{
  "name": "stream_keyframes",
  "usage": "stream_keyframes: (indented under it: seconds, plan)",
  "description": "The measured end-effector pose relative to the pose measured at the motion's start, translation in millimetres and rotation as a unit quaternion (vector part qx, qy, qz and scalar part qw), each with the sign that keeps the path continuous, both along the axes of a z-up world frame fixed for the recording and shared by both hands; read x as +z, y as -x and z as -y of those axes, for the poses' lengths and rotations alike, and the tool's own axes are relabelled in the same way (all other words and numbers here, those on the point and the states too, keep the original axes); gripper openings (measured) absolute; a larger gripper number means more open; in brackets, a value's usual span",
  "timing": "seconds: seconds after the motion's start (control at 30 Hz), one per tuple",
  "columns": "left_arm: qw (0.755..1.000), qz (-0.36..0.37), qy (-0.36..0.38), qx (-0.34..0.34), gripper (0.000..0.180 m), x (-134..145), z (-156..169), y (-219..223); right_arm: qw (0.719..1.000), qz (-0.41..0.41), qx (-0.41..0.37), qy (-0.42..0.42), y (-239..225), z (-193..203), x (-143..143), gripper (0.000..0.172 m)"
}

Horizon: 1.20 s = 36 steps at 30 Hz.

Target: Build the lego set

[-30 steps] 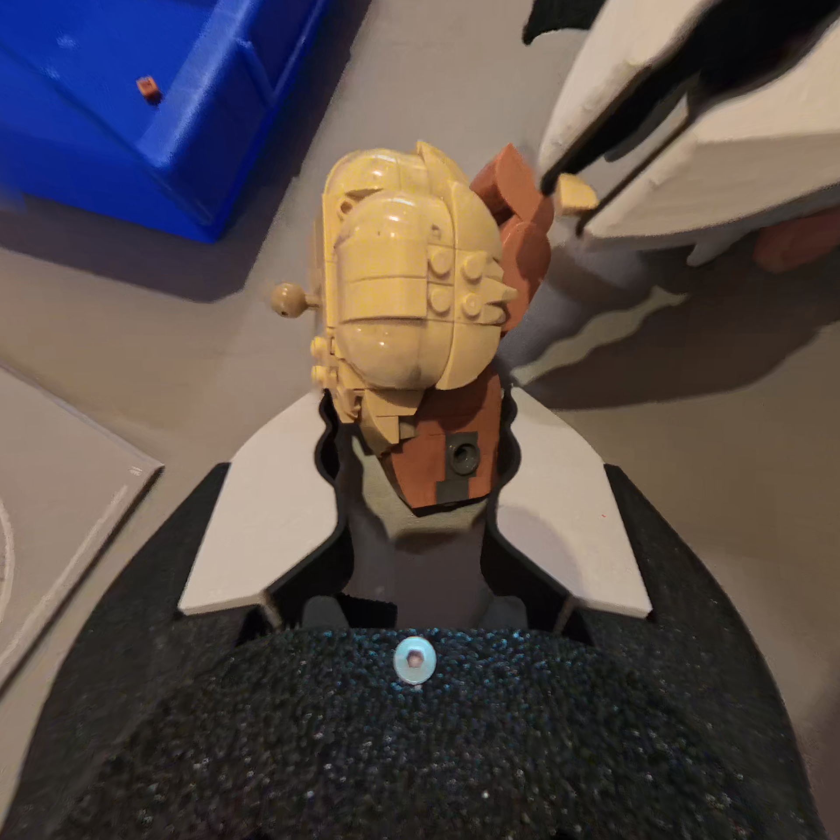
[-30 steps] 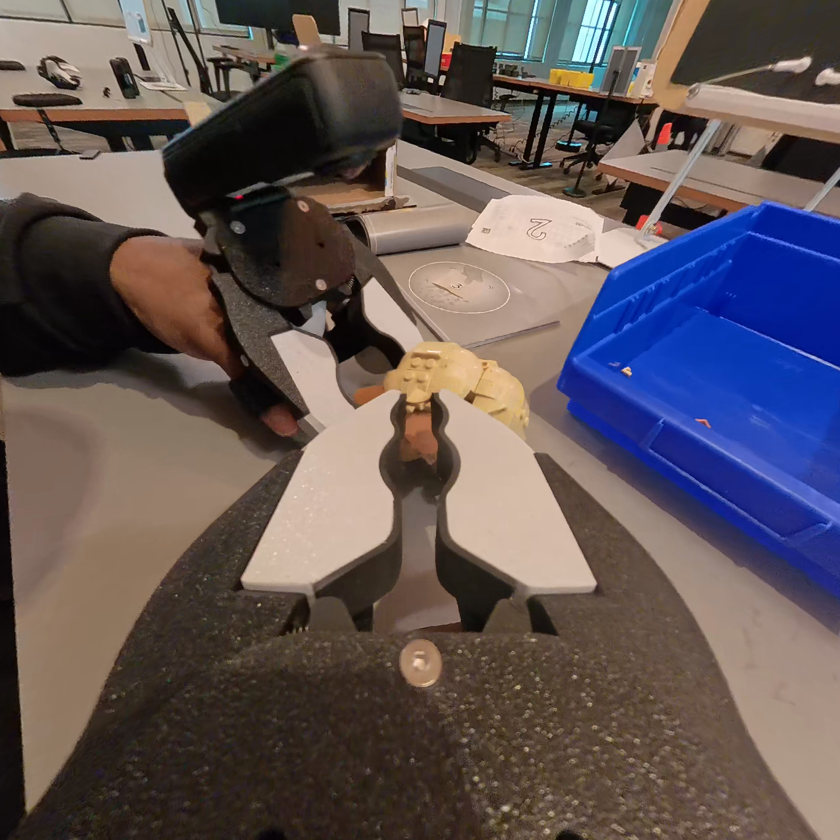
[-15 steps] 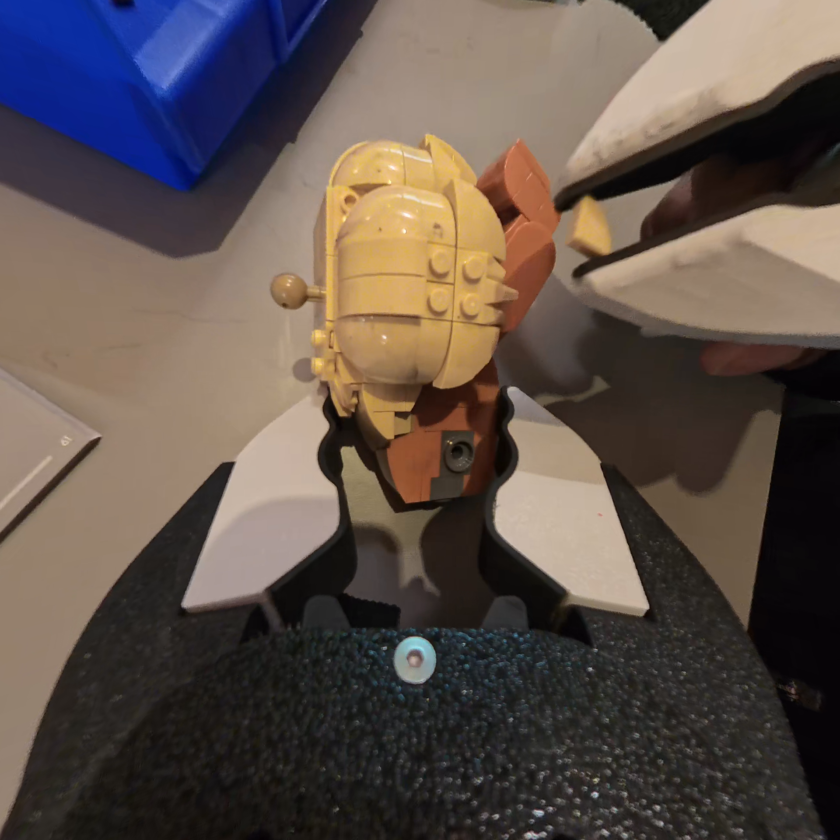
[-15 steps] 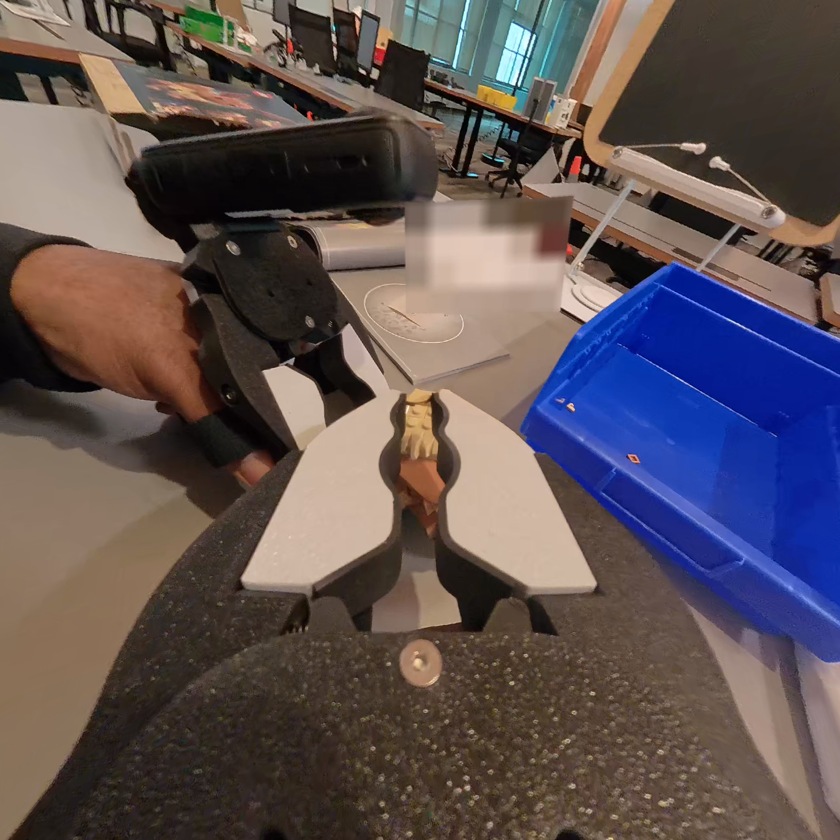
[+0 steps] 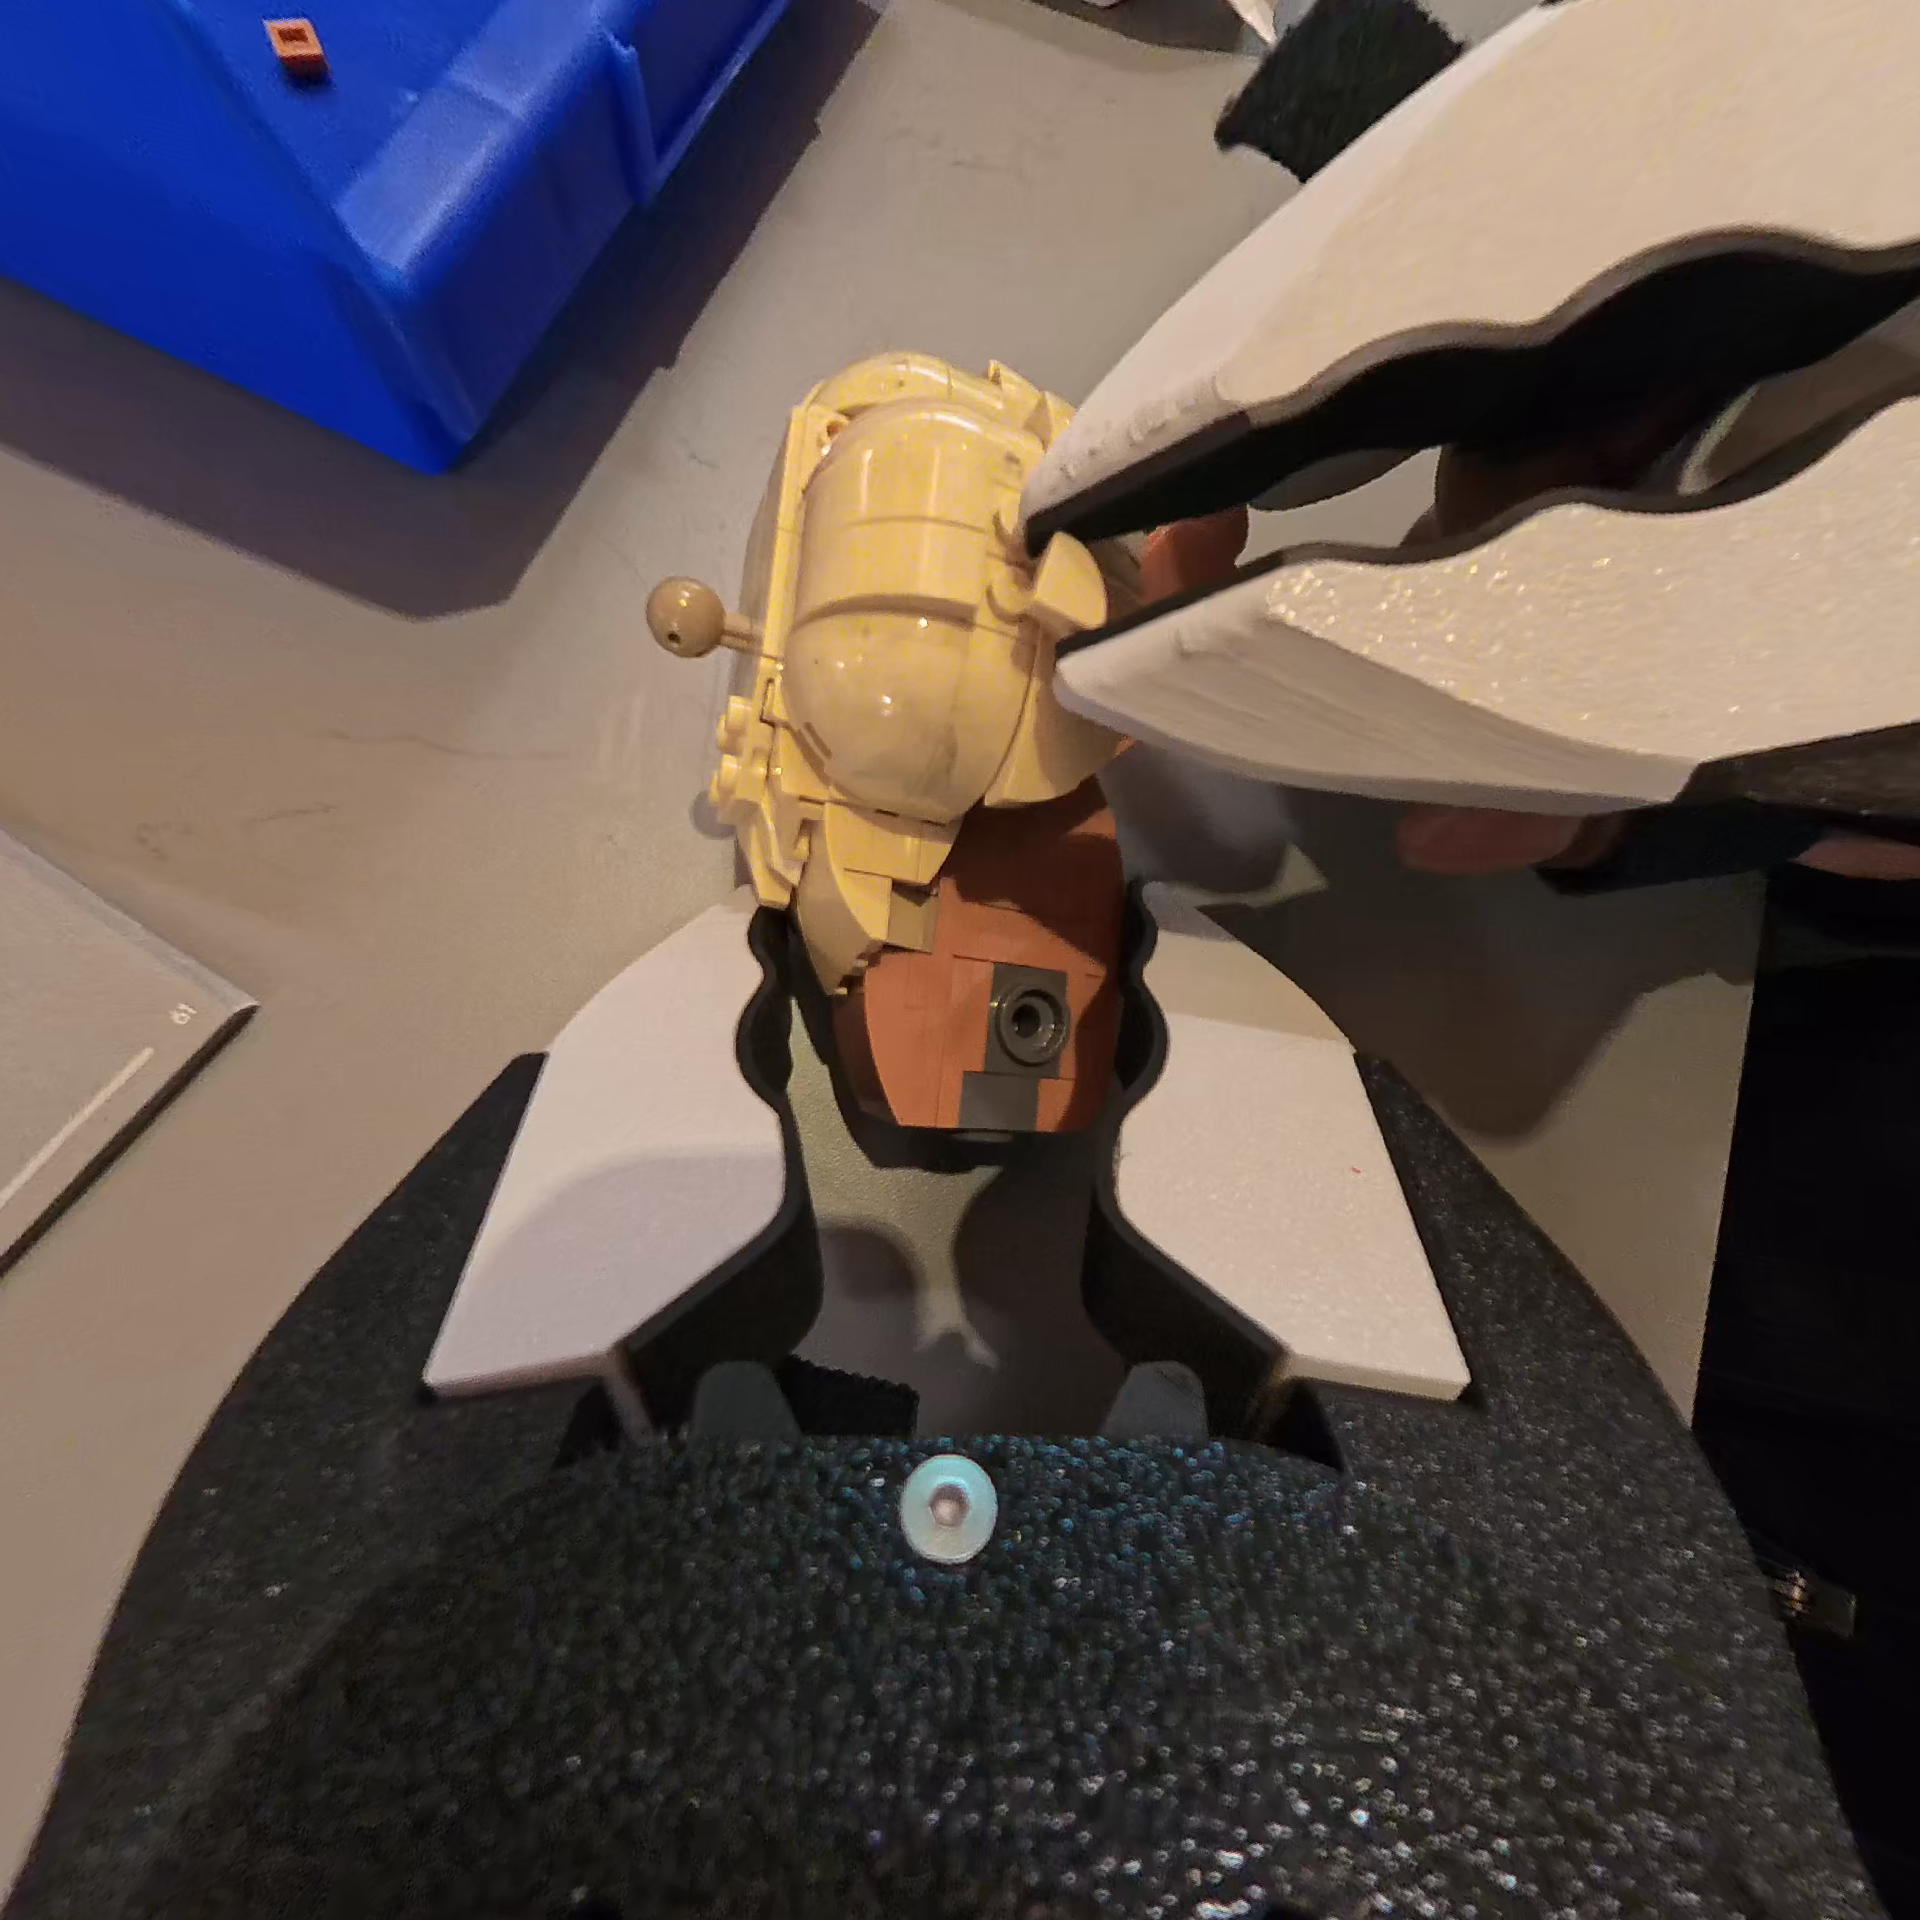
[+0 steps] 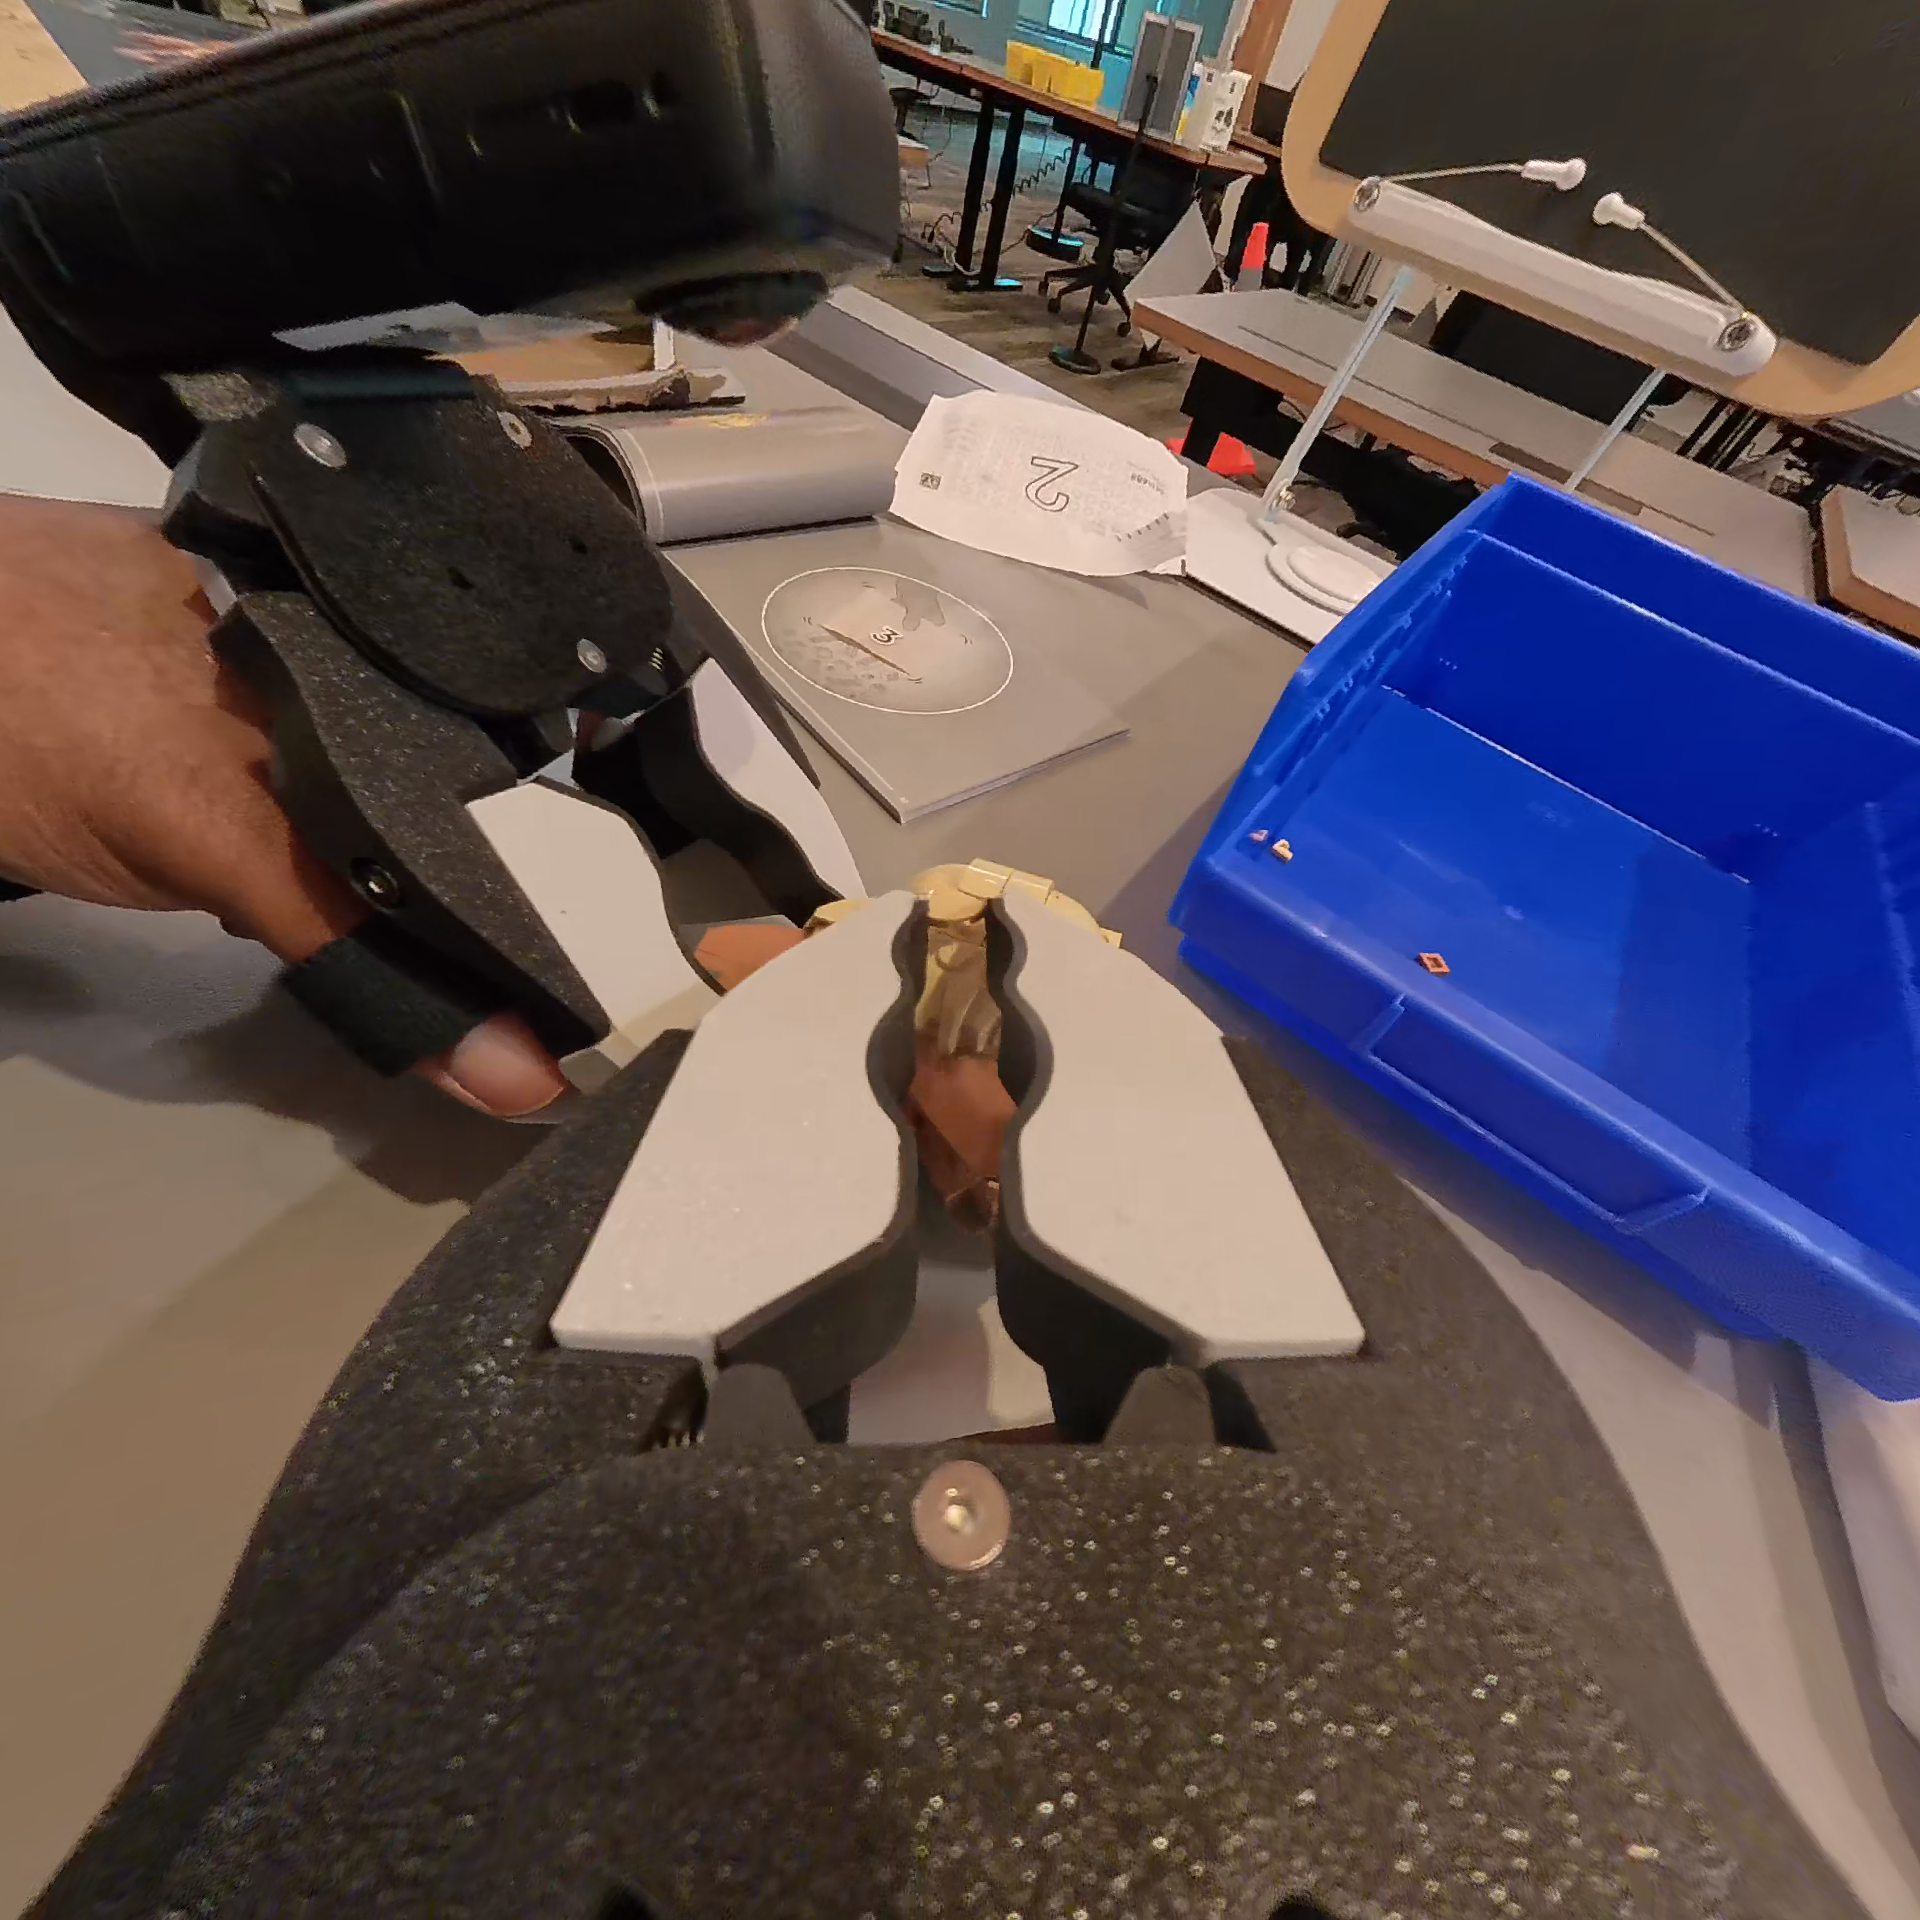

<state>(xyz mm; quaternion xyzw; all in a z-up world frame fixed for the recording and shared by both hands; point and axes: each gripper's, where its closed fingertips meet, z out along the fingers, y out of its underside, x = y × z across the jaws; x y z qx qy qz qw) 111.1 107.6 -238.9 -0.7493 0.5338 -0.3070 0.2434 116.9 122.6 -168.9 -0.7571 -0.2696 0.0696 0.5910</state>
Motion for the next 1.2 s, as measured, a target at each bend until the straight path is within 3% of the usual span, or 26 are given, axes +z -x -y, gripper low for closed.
stream_keyframes:
  seconds: [0.3, 0.47, 0.8, 1.0, 1.2]
  plan:
    - [1.000, 0.006, -0.013, -0.004, 0.061, 0.6, -0.1, -1.3, 1.000, 0.006, -0.009, -0.009, -3.8, -1.1, -0.7, 0.011]
    - [0.998, 0.004, -0.056, -0.016, 0.061, 1.6, -8.2, 3.9, 1.000, 0.005, -0.006, -0.004, -4.0, -1.1, -3.6, 0.010]
    - [0.990, 0.058, -0.108, -0.074, 0.085, 17.0, -17.8, -0.6, 1.000, -0.006, -0.003, -0.001, -3.6, -1.9, -3.8, 0.010]
    - [0.981, 0.023, -0.159, -0.106, 0.097, 1.7, -19.6, -12.1, 1.000, -0.019, -0.002, 0.005, -4.3, -2.0, -3.8, 0.010]
    - [0.969, -0.015, -0.212, -0.127, 0.084, -5.9, -22.6, -17.7, 1.000, -0.022, -0.001, 0.006, -4.7, -2.0, -3.9, 0.010]
